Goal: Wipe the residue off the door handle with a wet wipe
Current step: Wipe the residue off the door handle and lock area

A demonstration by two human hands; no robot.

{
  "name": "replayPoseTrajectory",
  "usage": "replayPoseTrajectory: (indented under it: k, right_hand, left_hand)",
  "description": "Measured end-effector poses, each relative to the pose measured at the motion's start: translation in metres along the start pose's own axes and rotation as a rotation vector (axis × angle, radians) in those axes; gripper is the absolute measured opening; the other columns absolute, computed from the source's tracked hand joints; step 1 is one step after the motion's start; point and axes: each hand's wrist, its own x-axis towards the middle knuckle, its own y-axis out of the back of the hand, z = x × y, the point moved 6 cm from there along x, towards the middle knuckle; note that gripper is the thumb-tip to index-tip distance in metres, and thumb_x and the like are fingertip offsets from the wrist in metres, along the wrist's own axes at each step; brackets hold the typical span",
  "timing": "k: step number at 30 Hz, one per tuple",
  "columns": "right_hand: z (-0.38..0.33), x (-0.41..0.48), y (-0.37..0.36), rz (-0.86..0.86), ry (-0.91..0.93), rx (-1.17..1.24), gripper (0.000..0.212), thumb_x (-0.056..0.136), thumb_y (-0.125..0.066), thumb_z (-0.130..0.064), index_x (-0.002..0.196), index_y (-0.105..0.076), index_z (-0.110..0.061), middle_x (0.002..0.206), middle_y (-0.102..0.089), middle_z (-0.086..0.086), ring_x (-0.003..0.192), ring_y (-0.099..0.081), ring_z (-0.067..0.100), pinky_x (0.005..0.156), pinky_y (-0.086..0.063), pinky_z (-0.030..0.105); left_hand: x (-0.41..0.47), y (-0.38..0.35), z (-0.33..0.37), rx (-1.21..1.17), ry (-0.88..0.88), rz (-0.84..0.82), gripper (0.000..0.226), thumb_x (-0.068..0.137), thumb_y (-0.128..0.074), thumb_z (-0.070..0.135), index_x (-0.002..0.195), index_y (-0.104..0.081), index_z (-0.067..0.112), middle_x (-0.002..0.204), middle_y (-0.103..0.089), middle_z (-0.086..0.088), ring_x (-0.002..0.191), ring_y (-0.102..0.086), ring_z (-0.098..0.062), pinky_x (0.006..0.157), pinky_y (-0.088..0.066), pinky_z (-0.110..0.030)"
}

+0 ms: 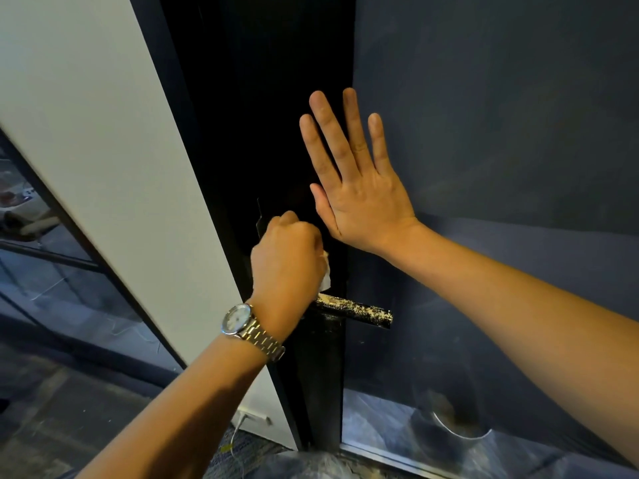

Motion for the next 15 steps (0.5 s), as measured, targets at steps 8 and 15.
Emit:
replayPoseTrajectory:
  k: [8, 15]
  right_hand:
    - [0.0, 0.0, -0.003, -0.009, 0.011, 0.032, 0.059, 0.095, -0.035, -0.032, 0.145, -0.022, -0.004, 0.15, -0.03, 0.018, 0.138, -0.025, 0.042, 0.113, -0.01, 0.049]
    - [0.0, -0.001, -0.002, -0.014, 0.011, 0.027, 0.06, 0.095, -0.036, -0.033, 0.145, -0.023, -0.004, 0.15, -0.03, 0.017, 0.138, -0.024, 0.042, 0.114, -0.01, 0.049]
  left_hand:
    - [0.005, 0.011, -0.05, -0.25, 0.268, -0.078, 0.018, 0.085, -0.052, 0.007, 0.069, -0.062, 0.009, 0.053, -0.048, 0.003, 0.045, -0.04, -0.007, 0.038, -0.038, -0.008]
    - [0.006, 0.015, -0.058, -0.402, 0.342, 0.012, 0.02, 0.085, -0.052, 0.004, 0.071, -0.065, 0.006, 0.057, -0.057, -0.004, 0.044, -0.044, -0.013, 0.036, -0.036, -0.012]
